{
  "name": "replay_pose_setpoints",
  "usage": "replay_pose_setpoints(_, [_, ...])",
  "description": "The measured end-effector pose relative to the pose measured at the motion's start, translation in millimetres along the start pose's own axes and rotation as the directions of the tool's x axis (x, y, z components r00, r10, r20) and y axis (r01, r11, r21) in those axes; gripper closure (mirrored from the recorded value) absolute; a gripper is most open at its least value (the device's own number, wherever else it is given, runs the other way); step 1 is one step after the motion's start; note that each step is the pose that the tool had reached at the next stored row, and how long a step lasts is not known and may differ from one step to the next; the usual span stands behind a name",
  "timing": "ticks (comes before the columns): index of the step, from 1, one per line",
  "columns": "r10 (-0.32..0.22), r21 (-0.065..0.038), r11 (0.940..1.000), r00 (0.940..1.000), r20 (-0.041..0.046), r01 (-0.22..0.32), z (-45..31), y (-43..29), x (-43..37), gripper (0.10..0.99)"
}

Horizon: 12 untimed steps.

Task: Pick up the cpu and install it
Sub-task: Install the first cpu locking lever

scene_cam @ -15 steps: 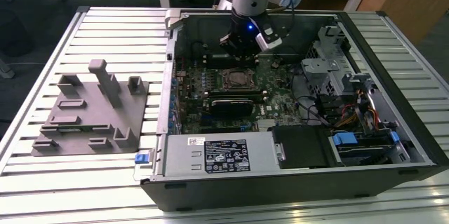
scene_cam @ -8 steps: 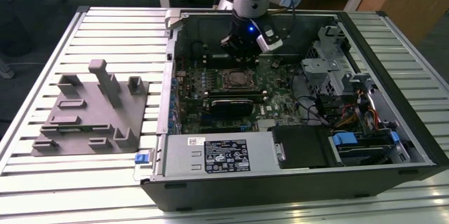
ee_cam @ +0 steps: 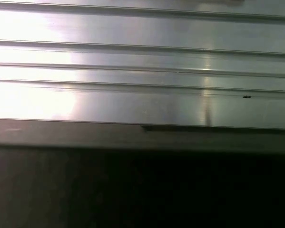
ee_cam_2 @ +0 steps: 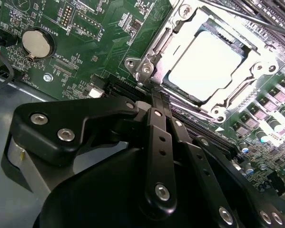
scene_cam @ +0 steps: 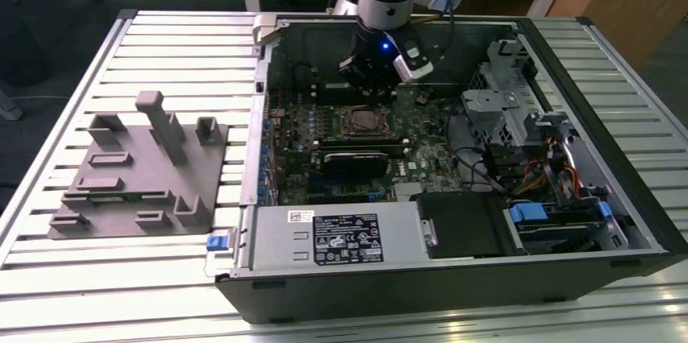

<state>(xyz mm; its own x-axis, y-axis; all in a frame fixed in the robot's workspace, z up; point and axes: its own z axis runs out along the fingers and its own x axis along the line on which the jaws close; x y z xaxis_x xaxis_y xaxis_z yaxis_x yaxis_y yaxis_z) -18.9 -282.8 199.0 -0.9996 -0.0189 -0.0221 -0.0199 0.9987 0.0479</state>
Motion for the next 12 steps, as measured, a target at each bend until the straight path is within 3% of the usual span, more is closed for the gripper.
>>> replay_pose_setpoints(5, [0.000, 0.007, 1.0000, 1.0000, 0.0000, 0.000, -1.0, 0.1, -0.2, 0.980])
replay_pose_setpoints(12, [-0.001, 0.042, 0.9991, 1.0000, -0.0012, 0.001, -0.5, 0.4, -0.4, 0.980])
